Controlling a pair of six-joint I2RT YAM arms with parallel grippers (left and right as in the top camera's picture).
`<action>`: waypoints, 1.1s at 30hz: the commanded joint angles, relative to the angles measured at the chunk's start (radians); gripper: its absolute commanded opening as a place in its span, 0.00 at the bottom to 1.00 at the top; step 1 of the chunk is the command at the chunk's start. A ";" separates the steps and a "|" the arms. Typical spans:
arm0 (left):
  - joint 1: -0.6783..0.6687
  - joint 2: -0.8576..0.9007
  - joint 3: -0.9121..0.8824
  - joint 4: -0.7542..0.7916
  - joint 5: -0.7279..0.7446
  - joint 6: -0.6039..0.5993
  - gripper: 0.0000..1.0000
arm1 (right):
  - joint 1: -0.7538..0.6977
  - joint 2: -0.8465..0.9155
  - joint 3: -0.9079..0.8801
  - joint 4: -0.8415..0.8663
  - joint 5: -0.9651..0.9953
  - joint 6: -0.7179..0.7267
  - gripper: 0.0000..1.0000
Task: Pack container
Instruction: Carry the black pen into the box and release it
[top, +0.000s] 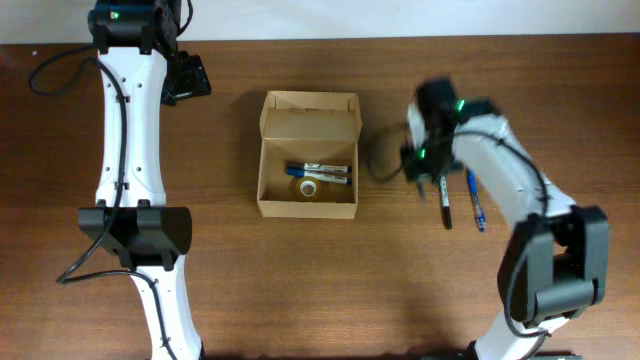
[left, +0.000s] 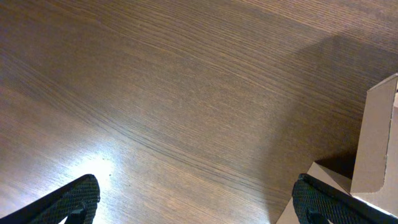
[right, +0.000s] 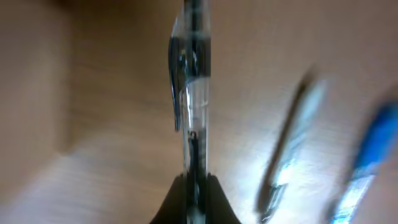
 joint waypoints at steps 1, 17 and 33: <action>0.005 0.002 0.018 -0.001 0.000 0.012 1.00 | 0.019 -0.063 0.277 -0.090 -0.019 -0.087 0.03; 0.005 0.002 0.018 -0.001 0.000 0.012 1.00 | 0.386 0.019 0.499 -0.224 -0.084 -0.657 0.04; 0.005 0.002 0.018 -0.001 0.000 0.012 1.00 | 0.455 0.405 0.499 -0.216 -0.072 -0.800 0.04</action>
